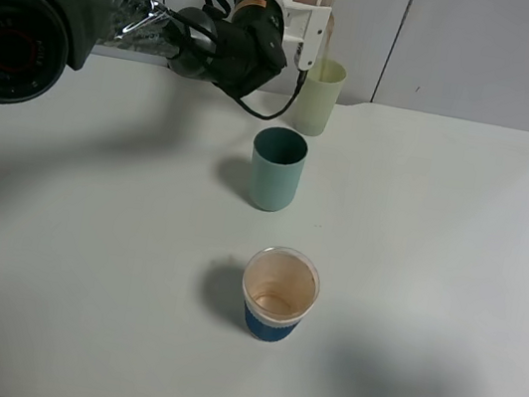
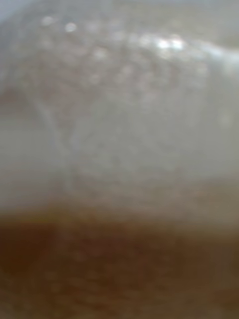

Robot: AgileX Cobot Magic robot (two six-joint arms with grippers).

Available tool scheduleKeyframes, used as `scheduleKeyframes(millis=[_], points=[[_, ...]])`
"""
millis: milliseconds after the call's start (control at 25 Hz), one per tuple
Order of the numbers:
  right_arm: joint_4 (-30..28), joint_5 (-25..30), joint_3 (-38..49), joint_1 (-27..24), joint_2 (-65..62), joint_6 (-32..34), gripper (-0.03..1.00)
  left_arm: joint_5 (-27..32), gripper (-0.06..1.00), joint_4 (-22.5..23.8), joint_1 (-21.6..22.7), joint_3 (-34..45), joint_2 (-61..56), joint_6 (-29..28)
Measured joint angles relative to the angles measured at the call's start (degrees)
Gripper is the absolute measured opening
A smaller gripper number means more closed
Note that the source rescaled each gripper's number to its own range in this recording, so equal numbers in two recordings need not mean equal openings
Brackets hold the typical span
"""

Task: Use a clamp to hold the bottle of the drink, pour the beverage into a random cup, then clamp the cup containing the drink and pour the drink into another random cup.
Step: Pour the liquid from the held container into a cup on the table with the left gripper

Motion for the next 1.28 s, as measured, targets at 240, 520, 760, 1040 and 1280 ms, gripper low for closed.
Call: scheduleKeyframes(millis=[240, 520, 760, 1040, 1280], points=[[0.00, 0.00, 0.00, 0.00, 0.00, 0.00, 1.00, -0.04, 0.05, 0.13, 0.00, 0.00, 0.00, 0.07], [0.00, 0.00, 0.00, 0.00, 0.00, 0.00, 1.00, -0.18, 0.05, 0.42, 0.46, 0.00, 0.00, 1.53], [0.00, 0.00, 0.00, 0.00, 0.00, 0.00, 1.00, -1.59, 0.05, 0.42, 0.92, -0.05, 0.00, 1.70], [0.00, 0.00, 0.00, 0.00, 0.00, 0.00, 1.00, -1.70, 0.05, 0.42, 0.92, -0.05, 0.00, 3.26], [0.00, 0.00, 0.00, 0.00, 0.00, 0.00, 1.00, -1.96, 0.05, 0.42, 0.92, -0.05, 0.00, 5.22]])
